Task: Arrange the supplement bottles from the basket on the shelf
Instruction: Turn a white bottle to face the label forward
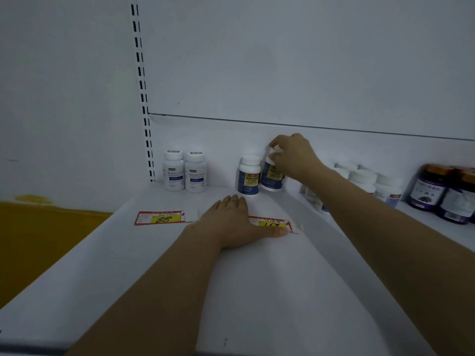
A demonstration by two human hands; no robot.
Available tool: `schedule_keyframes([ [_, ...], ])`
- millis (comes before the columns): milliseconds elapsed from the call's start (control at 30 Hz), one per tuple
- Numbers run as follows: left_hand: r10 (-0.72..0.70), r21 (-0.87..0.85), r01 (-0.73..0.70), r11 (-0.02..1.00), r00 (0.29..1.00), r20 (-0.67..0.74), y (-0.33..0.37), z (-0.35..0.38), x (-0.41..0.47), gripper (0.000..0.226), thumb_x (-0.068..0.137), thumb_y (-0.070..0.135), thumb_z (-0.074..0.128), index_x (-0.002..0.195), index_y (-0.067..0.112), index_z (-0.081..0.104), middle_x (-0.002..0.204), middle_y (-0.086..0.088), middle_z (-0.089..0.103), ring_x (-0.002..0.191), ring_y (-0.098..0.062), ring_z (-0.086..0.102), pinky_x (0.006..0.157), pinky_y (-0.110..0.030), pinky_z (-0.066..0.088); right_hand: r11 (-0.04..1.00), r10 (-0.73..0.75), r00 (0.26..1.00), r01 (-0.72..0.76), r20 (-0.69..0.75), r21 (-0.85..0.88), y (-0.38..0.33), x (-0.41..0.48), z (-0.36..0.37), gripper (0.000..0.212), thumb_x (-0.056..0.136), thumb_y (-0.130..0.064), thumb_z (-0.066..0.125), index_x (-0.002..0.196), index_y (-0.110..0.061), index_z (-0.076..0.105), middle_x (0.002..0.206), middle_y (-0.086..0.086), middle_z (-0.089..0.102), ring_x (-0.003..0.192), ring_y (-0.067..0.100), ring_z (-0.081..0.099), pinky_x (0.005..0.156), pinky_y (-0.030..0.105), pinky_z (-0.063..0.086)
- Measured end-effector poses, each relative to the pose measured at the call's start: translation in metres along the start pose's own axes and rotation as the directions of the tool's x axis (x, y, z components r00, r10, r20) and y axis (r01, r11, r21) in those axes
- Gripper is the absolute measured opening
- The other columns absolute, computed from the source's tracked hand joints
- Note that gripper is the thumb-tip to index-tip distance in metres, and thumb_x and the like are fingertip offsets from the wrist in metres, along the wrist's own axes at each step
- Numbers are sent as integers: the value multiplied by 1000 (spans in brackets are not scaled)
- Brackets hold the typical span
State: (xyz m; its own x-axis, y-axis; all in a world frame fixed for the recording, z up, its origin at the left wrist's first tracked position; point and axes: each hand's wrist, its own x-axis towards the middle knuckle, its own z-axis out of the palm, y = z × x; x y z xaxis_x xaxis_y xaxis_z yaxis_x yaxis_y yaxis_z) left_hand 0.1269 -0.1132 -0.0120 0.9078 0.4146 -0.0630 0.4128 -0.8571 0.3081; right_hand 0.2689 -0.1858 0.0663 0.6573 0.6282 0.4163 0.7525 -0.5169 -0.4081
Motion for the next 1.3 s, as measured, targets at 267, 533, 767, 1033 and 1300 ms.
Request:
schedule_keyframes([
  [267, 126, -417, -263, 870, 936, -328, 16, -12, 1, 76, 68, 53, 75, 133, 32, 42, 124, 13, 57, 108, -6, 54, 91, -23, 41, 950, -53, 999, 51, -4, 308, -7, -37, -48, 37, 82, -40, 69, 109, -15, 68, 110, 2, 69, 99, 15, 63, 84, 29, 51],
  [533, 153, -478, -307, 823, 930, -334, 20, -17, -2, 52, 70, 44, 76, 117, 29, 59, 112, 6, 68, 101, -11, 63, 96, -33, 49, 789, 9, 1000, -16, 14, 614, 8, -59, -29, 30, 87, -42, 62, 102, -17, 71, 97, -5, 71, 93, 11, 66, 86, 27, 54],
  [767, 184, -471, -329, 818, 927, -328, 17, -14, 2, 41, 70, 45, 76, 106, 39, 57, 104, 11, 68, 94, -4, 63, 90, -25, 49, 672, 11, 997, -67, 80, 738, 18, -62, -28, 28, 91, -34, 60, 103, -10, 70, 97, 4, 73, 93, 18, 69, 86, 27, 57],
  [1033, 122, -534, -321, 782, 919, -375, 23, -18, 1, 49, 67, 44, 78, 103, 26, 49, 88, 16, 61, 80, -3, 60, 66, -14, 43, 654, 32, 999, -52, 42, 755, 13, -61, -28, 31, 86, -31, 67, 111, -13, 63, 99, 4, 68, 87, 15, 66, 75, 23, 56],
  [1300, 106, -685, -297, 665, 946, -308, 28, -23, -2, 38, 75, 31, 76, 106, 26, 55, 94, 8, 64, 85, -6, 61, 66, -13, 44, 491, -61, 990, -81, 127, 867, 11, -59, -30, 30, 92, -30, 60, 118, -16, 62, 117, 5, 64, 106, 18, 62, 90, 30, 53],
])
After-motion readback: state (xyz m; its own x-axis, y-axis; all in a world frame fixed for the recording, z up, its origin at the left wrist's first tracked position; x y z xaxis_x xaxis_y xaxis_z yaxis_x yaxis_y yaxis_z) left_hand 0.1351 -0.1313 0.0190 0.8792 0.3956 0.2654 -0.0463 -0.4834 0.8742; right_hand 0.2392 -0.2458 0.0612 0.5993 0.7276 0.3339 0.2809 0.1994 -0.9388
